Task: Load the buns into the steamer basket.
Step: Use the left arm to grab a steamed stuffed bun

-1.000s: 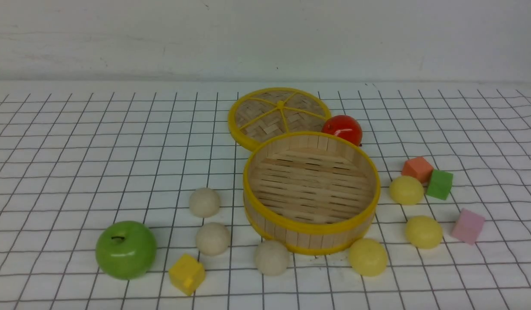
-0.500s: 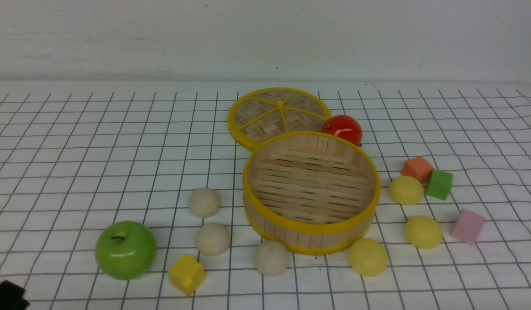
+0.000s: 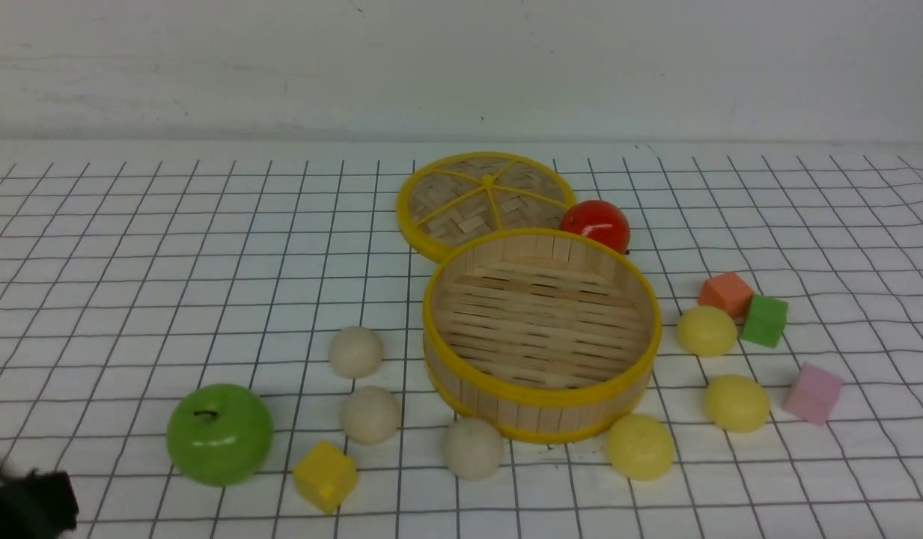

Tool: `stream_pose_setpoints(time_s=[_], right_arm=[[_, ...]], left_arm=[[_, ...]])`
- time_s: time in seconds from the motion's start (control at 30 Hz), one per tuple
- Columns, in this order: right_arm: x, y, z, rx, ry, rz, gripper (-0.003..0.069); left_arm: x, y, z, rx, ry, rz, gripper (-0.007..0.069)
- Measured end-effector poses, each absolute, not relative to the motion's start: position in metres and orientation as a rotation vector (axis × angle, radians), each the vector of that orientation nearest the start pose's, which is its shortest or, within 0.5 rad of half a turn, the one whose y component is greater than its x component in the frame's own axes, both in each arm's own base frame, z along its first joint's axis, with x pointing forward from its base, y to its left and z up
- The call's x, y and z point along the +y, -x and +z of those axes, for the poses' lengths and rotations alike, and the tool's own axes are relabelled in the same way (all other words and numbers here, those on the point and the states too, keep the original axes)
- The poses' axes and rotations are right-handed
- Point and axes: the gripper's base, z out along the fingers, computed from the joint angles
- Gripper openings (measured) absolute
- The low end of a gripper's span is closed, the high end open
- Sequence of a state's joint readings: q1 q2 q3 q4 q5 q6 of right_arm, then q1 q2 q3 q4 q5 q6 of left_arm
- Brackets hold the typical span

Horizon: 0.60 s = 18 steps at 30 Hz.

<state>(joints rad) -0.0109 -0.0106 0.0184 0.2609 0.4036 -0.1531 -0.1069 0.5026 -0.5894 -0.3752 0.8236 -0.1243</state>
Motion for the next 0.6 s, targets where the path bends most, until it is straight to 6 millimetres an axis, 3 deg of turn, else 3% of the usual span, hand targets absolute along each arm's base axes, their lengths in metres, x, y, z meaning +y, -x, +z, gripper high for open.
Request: stream_pose_setpoints(time_s=[0.07, 0.1, 0.17, 0.23, 0.3, 0.43, 0.57, 0.6], right_arm=[[0.009, -0.052, 0.173, 1.884, -0.023, 0.148, 0.0239], [0.009, -0.052, 0.173, 1.884, -0.023, 0.148, 0.0239], [0.009, -0.052, 0.173, 1.884, -0.023, 0.148, 0.0239], [0.009, -0.052, 0.173, 1.884, -0.023, 0.148, 0.0239], [0.009, -0.052, 0.173, 1.884, -0.023, 0.148, 0.0239], [0.009, -0.052, 0.173, 1.884, -0.023, 0.148, 0.0239], [0.009, -0.052, 0.173, 1.884, -0.023, 0.148, 0.0239], [0.009, -0.052, 0.173, 1.884, -0.023, 0.148, 0.0239]], left_arm=[[-0.034, -0.109, 0.307, 2.435, 0.126, -0.479, -0.0013], [-0.034, -0.112, 0.307, 2.454, 0.126, -0.478, -0.0013], [-0.037, -0.152, 0.3, 2.638, 0.11, -0.421, -0.0013], [-0.044, -0.178, 0.291, 2.715, 0.071, -0.433, -0.0013], [-0.051, -0.189, 0.287, 2.739, 0.027, -0.452, -0.0013], [-0.1, -0.215, 0.277, 2.745, -0.229, -0.476, -0.0013], [-0.132, -0.232, 0.274, 2.722, -0.326, -0.443, -0.0013], [-0.143, -0.244, 0.271, 2.716, -0.35, -0.415, -0.0013]])
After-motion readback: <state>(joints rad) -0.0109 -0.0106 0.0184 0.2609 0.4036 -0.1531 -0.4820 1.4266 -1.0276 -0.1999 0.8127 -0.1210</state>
